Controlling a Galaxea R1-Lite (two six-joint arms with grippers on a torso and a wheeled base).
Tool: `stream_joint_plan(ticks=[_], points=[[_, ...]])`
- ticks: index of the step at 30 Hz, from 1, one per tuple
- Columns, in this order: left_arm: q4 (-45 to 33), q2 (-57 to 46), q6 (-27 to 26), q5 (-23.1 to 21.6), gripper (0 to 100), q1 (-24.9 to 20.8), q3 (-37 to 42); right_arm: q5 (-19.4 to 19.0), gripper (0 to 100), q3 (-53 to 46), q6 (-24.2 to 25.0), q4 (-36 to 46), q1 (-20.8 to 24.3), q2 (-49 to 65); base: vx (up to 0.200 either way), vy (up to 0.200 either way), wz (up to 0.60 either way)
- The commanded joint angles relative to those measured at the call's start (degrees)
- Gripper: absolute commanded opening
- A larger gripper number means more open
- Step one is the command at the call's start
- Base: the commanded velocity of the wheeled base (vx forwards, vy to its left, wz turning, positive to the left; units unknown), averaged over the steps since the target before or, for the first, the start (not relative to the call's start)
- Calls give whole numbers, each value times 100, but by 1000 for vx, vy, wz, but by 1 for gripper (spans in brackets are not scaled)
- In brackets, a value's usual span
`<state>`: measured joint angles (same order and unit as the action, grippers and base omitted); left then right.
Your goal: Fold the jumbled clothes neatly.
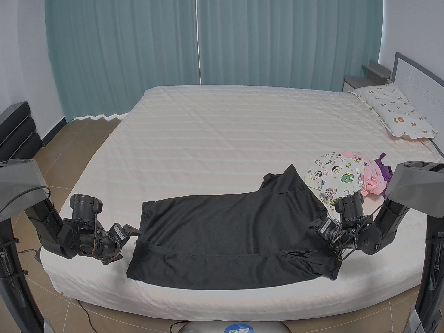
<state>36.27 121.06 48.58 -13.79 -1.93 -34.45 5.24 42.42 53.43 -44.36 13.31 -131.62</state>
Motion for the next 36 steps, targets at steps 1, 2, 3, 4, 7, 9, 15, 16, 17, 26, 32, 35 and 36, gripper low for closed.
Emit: stream_joint_plan(ticks=[1,2,3,4,7,9,15,16,17,26,32,35,36], points=[[3,-4,2,-1,100,-1,0,-6,100,29,-8,-169,5,-241,0,0,0],[3,-4,2,-1,100,-1,0,-6,100,38,-8,-196,5,-250,0,0,0],[3,-4,2,-1,100,-1,0,-6,100,56,-8,-196,5,-259,0,0,0],[3,-4,2,-1,100,-1,0,-6,100,64,1,-213,5,-311,0,0,0],[3,-4,2,-1,100,-1,0,3,0,99,1,-231,5,-347,0,0,0],[3,-4,2,-1,100,-1,0,12,0,99,-8,-231,-4,-347,0,0,0],[3,-4,2,-10,100,-1,-9,30,0,47,-17,-196,-30,-329,0,0,0],[-6,-4,2,-10,100,-1,-9,30,0,29,-17,-213,-30,-294,0,0,0],[3,-4,2,-10,100,-1,0,30,0,-6,-17,-222,-30,-259,0,0,0],[-6,-4,2,-10,100,-1,0,21,0,-138,-78,-187,-189,93,0,0,0],[3,-4,2,-1,100,-1,0,-111,100,-147,-307,-222,-347,49,0,0,0],[3,-4,2,-1,100,-1,0,-217,100,-129,-404,-231,-356,23,0,0,0],[3,-4,2,-1,100,-1,0,-252,100,-103,-421,-231,-356,23,0,0,0]])
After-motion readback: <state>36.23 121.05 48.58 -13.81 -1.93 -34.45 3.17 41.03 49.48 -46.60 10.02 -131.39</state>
